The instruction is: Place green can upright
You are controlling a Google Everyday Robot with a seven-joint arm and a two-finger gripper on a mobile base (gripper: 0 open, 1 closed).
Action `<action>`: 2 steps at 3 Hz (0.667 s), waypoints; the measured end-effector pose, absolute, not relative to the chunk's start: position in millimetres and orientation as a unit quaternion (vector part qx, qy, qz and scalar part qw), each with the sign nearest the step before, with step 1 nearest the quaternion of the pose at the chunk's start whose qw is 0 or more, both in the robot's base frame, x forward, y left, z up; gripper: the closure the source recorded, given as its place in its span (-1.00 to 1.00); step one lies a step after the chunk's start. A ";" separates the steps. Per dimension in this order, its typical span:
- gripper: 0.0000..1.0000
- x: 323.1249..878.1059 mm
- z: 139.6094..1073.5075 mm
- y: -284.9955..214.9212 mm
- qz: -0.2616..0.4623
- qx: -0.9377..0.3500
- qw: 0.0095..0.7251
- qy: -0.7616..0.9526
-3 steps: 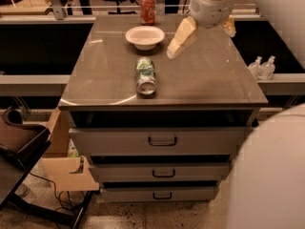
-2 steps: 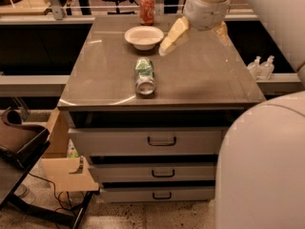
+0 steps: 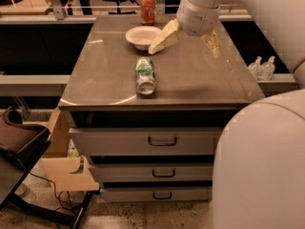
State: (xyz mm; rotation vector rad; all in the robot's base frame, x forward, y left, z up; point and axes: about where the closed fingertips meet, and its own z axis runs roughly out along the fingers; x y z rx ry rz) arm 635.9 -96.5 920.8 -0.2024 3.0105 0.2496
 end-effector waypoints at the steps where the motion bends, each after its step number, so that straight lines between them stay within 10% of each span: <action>1: -1.00 645.1 920.3 -92.3 0.087 -0.066 0.073 0.991; 2: -1.00 650.4 916.7 -83.3 0.090 -0.074 0.080 0.990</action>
Offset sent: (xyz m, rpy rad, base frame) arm 0.0057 0.0157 -0.0064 0.0064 -0.0212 0.0346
